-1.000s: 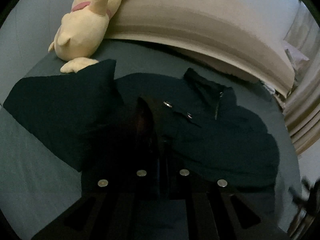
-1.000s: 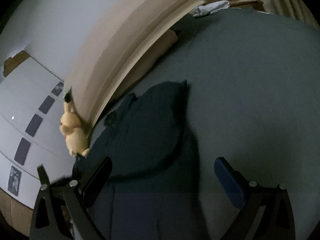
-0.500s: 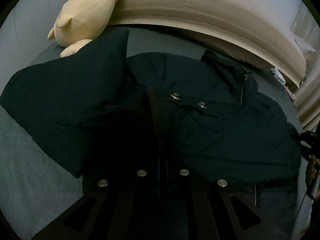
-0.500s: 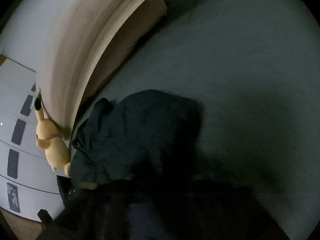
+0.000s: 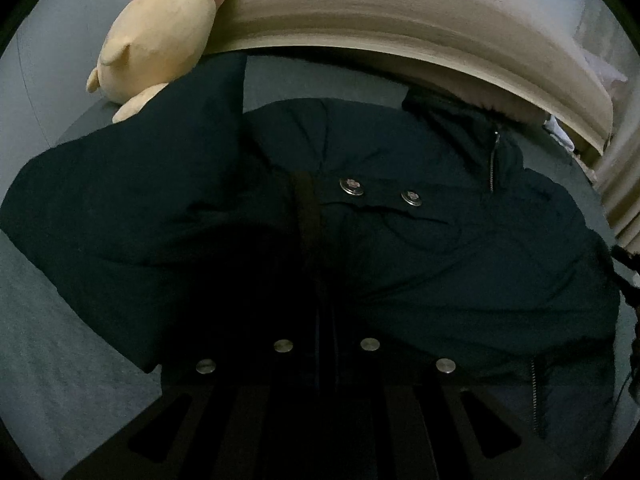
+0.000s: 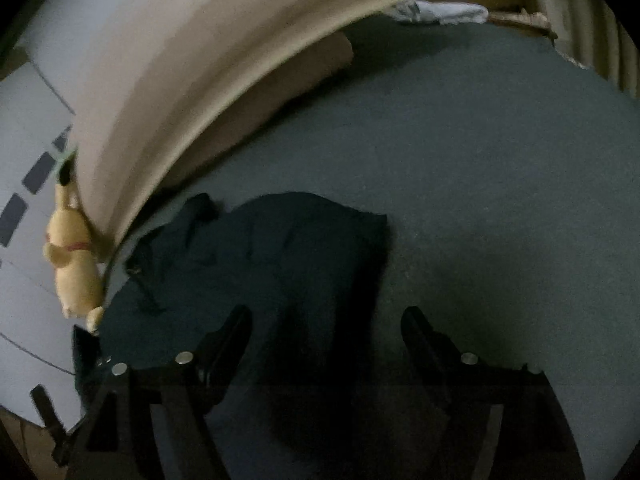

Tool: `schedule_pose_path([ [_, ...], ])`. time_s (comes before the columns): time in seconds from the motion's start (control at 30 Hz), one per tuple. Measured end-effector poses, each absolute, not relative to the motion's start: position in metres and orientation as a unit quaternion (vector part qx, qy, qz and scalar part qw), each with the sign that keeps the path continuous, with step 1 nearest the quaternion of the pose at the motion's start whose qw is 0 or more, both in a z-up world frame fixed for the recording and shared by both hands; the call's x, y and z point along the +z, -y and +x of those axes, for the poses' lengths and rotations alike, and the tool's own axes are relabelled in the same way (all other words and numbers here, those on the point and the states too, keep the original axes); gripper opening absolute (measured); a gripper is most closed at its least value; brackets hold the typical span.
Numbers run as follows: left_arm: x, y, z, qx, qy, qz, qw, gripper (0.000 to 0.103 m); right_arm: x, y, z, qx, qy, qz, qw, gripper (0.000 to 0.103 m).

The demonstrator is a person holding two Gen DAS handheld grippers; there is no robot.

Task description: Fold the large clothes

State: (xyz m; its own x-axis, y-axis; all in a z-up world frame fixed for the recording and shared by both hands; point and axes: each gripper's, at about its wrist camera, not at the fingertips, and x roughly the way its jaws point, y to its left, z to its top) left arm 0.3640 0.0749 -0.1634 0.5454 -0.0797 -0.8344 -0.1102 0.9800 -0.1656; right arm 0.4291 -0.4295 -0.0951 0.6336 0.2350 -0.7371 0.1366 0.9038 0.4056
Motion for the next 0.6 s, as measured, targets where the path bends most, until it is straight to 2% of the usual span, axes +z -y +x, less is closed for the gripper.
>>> schedule_pose_path([
  [0.17, -0.165, -0.074, 0.364, 0.011, -0.478, -0.1, 0.872, 0.006, -0.104, 0.435, 0.405, 0.052, -0.455, 0.237, 0.857, 0.08],
  [0.2, -0.164, -0.074, 0.363, 0.011, -0.479, -0.1, 0.872, 0.006, -0.109, 0.433, 0.404, 0.055, -0.464, 0.232, 0.853, 0.077],
  [0.23, -0.163, -0.074, 0.362, 0.011, -0.479, -0.1, 0.872, 0.006, -0.113, 0.428, 0.403, 0.066, -0.473, 0.22, 0.85, 0.065],
  [0.27, -0.163, -0.075, 0.362, 0.01, -0.48, -0.098, 0.872, 0.006, -0.112, 0.423, 0.403, 0.082, -0.476, 0.21, 0.85, 0.03],
  [0.33, -0.163, -0.074, 0.363, 0.008, -0.48, -0.096, 0.872, 0.006, -0.101, 0.415, 0.403, 0.08, -0.466, 0.188, 0.861, 0.018],
  [0.4, -0.163, -0.074, 0.363, 0.008, -0.479, -0.095, 0.873, 0.007, -0.096, 0.414, 0.399, 0.069, -0.454, 0.172, 0.871, 0.015],
  [0.6, -0.164, -0.067, 0.362, 0.013, -0.474, -0.067, 0.878, 0.008, -0.12, 0.419, 0.395, 0.036, -0.475, 0.142, 0.868, 0.015],
])
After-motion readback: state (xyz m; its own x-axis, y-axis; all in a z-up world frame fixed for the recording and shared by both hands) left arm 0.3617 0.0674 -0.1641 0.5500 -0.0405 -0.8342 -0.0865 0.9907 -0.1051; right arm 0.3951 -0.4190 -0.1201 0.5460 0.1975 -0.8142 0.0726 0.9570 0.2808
